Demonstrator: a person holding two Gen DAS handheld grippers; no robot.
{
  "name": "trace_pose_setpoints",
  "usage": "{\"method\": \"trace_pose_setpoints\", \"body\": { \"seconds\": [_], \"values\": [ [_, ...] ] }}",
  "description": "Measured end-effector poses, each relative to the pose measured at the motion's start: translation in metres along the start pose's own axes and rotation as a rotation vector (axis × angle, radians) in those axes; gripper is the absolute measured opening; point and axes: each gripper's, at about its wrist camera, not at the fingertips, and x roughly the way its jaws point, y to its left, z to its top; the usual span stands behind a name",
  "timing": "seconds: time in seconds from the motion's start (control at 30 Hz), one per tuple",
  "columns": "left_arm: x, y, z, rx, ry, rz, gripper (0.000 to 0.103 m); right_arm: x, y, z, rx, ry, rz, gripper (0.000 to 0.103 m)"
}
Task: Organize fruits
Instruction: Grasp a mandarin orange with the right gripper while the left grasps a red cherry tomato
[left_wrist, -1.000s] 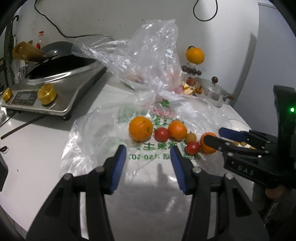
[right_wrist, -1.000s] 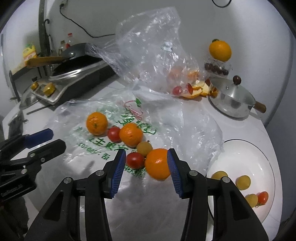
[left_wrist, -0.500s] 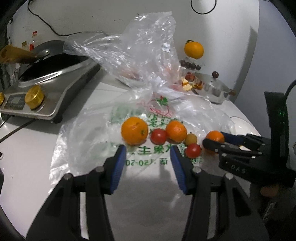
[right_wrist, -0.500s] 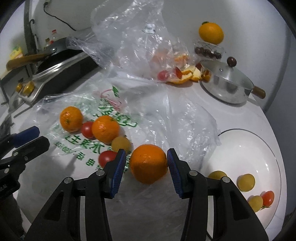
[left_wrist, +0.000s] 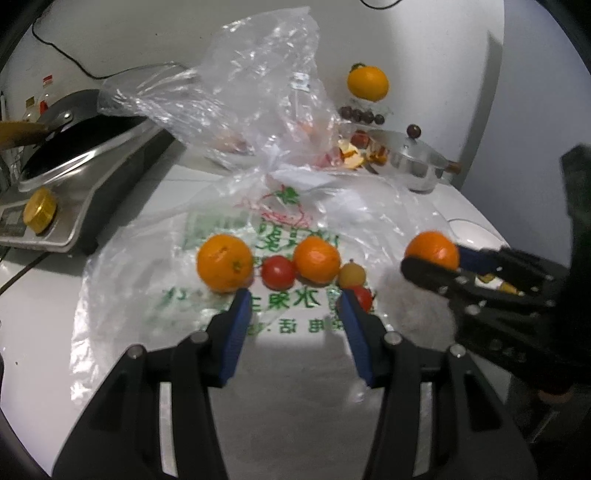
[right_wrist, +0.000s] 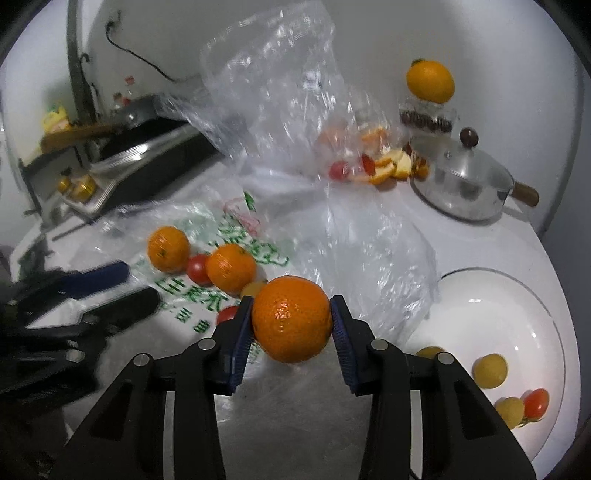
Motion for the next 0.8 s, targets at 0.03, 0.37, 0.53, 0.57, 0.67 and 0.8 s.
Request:
{"method": "trace_pose_setpoints", "body": {
  "seconds": [0.03,0.37,0.53,0.57,0.67,0.8],
  "values": [
    [0.001,-0.003,0.0,0.003,0.005,0.001,0.051,-0.005,-0.001,0.001,-0.004,-0.013,0.002,0.043],
    [0.027,-0.037,0.005,0.069,0.06,-0.002,0.051,-0.026,-0.026,0.005,0.021,-0.078,0.015,0.043],
    [0.041,-0.047,0.004,0.089,0.096,0.0,0.051,-0.029,-0.04,-0.001,0.036,-0.076,0.014,0.043],
    [0.043,-0.048,0.005,0.093,0.102,0.001,0.051,-0.03,-0.043,-0.001,0.04,-0.077,0.013,0.043],
    [0.049,-0.051,0.003,0.1,0.122,0.007,0.051,-0.033,-0.048,-0.004,0.043,-0.083,0.007,0.043],
    [0.054,-0.051,0.003,0.098,0.135,0.01,0.046,-0.036,-0.051,-0.006,0.046,-0.088,0.007,0.043]
  ]
}}
